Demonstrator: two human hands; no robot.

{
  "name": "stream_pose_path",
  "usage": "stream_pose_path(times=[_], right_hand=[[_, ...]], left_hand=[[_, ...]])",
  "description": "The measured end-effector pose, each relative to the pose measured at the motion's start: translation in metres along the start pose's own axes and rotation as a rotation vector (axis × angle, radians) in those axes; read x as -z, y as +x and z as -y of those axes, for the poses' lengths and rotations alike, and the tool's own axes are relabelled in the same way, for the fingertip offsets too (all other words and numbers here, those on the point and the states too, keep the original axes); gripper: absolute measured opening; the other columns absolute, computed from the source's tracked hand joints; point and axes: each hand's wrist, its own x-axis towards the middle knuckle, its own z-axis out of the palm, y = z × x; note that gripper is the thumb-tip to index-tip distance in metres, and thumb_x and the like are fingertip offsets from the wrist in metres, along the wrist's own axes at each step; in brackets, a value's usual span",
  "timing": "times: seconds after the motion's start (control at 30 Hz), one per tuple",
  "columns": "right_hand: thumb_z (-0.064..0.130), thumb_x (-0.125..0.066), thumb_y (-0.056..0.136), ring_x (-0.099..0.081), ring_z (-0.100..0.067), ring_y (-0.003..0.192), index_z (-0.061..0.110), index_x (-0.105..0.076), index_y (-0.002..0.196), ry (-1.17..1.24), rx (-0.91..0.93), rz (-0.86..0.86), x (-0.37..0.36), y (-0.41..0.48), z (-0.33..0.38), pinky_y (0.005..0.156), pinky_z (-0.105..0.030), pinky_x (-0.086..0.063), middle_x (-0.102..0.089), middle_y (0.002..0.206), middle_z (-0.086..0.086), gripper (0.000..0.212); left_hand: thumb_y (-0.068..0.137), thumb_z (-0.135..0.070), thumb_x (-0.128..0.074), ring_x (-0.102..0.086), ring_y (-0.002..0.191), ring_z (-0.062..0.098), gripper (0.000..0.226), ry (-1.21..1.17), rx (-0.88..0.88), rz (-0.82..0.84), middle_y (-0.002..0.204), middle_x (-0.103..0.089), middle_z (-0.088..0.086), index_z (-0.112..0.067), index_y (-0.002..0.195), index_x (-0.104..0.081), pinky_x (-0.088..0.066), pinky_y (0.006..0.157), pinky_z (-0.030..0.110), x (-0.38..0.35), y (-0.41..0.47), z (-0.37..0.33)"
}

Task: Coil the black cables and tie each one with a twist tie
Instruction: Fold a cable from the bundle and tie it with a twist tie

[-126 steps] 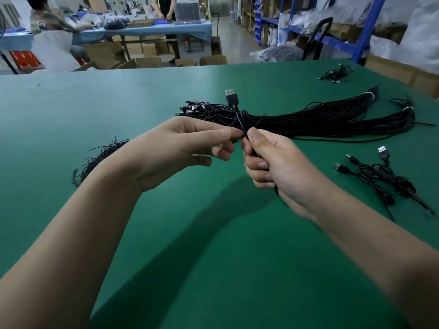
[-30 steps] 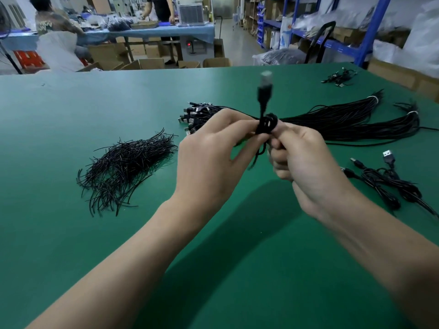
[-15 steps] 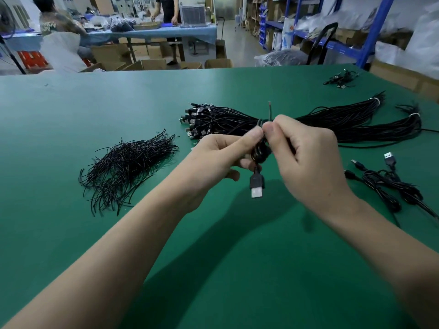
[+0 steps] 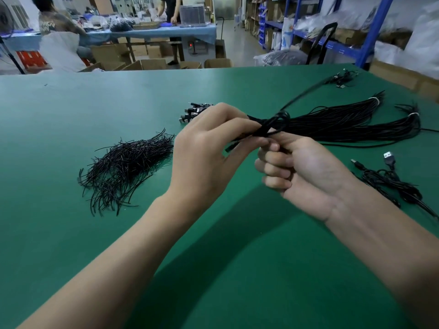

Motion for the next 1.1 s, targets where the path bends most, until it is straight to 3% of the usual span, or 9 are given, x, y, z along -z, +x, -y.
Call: stream_pose_path(times=[0.13, 0.23, 0.3, 0.47, 0.67, 0.83, 0.93, 1.0, 1.1], right_hand=[[0.018, -0.04, 0.105, -0.014, -0.006, 0.047, 0.019, -0.04, 0.065, -0.229, 0.145, -0.039, -0.001, -0.002, -0.001, 0.042, -0.021, -0.008, -0.024, 0.051, 0.01, 0.04], [0.027, -0.047, 0.107, -0.025, -0.005, 0.046, 0.01, -0.052, 0.067, -0.497, 0.426, -0.183, 0.0, 0.0, 0.003, 0.043, -0.018, -0.021, -0.035, 0.054, 0.01, 0.044], [0.028, -0.044, 0.108, -0.028, -0.015, 0.053, -0.002, -0.046, 0.071, -0.788, 0.665, -0.254, 0.004, 0.0, 0.004, 0.051, -0.029, -0.025, -0.033, 0.058, -0.003, 0.048], [0.026, -0.045, 0.108, -0.035, -0.019, 0.051, 0.005, -0.044, 0.069, -1.185, 0.972, -0.295, 0.008, -0.003, 0.0, 0.051, -0.037, -0.03, -0.038, 0.054, -0.001, 0.044], [0.027, -0.045, 0.108, -0.028, -0.01, 0.054, 0.008, -0.039, 0.066, -1.041, 0.768, -0.215, 0.009, 0.003, -0.002, 0.053, -0.033, -0.025, -0.032, 0.055, 0.004, 0.046], [0.023, -0.043, 0.106, -0.012, -0.009, 0.049, 0.019, -0.042, 0.063, -0.375, 0.161, -0.017, 0.011, 0.005, 0.001, 0.043, -0.022, -0.01, -0.021, 0.051, 0.01, 0.042], [0.016, -0.038, 0.104, -0.01, -0.008, 0.051, 0.02, -0.042, 0.062, -0.219, 0.009, 0.068, 0.013, 0.002, 0.002, 0.045, -0.024, -0.006, -0.021, 0.053, 0.01, 0.042], [0.014, -0.038, 0.105, -0.014, -0.007, 0.051, 0.019, -0.041, 0.067, -0.337, 0.075, 0.018, 0.012, 0.001, 0.002, 0.044, -0.022, -0.008, -0.026, 0.053, 0.009, 0.039], [0.023, -0.046, 0.106, -0.023, -0.007, 0.051, 0.018, -0.044, 0.066, -0.625, 0.332, -0.167, 0.009, 0.003, 0.004, 0.046, -0.02, -0.018, -0.031, 0.059, 0.006, 0.04]], left_hand=[[0.096, -0.025, -0.072, -0.06, 0.079, 0.03, 0.015, 0.113, -0.186, 0.023, 0.092, -0.071, 0.005, -0.013, 0.097, -0.08, -0.049, 0.07, 0.04, 0.007, 0.006, 0.01], [0.1, -0.033, -0.06, -0.063, 0.087, 0.012, 0.02, -0.185, 0.184, 0.129, 0.093, -0.07, -0.004, -0.025, 0.094, -0.078, -0.047, 0.077, 0.024, 0.011, 0.01, 0.008], [0.103, -0.044, -0.05, -0.059, 0.072, 0.0, 0.041, -0.377, 0.522, 0.191, 0.081, -0.071, -0.009, -0.026, 0.08, -0.079, -0.043, 0.069, 0.015, 0.012, 0.012, 0.009], [0.093, -0.065, -0.054, -0.05, 0.063, 0.01, 0.058, -0.684, 0.893, 0.597, 0.084, -0.073, 0.003, -0.014, 0.084, -0.08, -0.036, 0.059, 0.025, 0.011, 0.01, 0.013], [0.088, -0.039, -0.074, -0.049, 0.063, 0.002, 0.018, -0.63, 0.712, 0.454, 0.066, -0.061, -0.015, -0.024, 0.077, -0.076, -0.038, 0.062, 0.017, 0.014, 0.014, 0.006], [0.088, -0.033, -0.077, -0.064, 0.074, 0.014, 0.018, 0.001, 0.084, 0.234, 0.083, -0.07, -0.005, -0.015, 0.088, -0.078, -0.047, 0.067, 0.031, 0.013, 0.012, 0.005], [0.096, -0.034, -0.07, -0.064, 0.075, 0.026, 0.021, 0.311, -0.294, 0.127, 0.085, -0.071, 0.0, -0.015, 0.091, -0.08, -0.042, 0.064, 0.035, 0.014, 0.011, 0.009], [0.097, -0.035, -0.068, -0.064, 0.077, 0.027, 0.023, 0.319, -0.297, 0.131, 0.087, -0.072, 0.0, -0.016, 0.093, -0.08, -0.044, 0.065, 0.036, 0.013, 0.009, 0.01], [0.1, -0.037, -0.06, -0.066, 0.081, 0.016, 0.03, 0.001, 0.117, 0.174, 0.086, -0.073, -0.005, -0.018, 0.09, -0.08, -0.05, 0.072, 0.036, 0.011, 0.009, 0.006]])
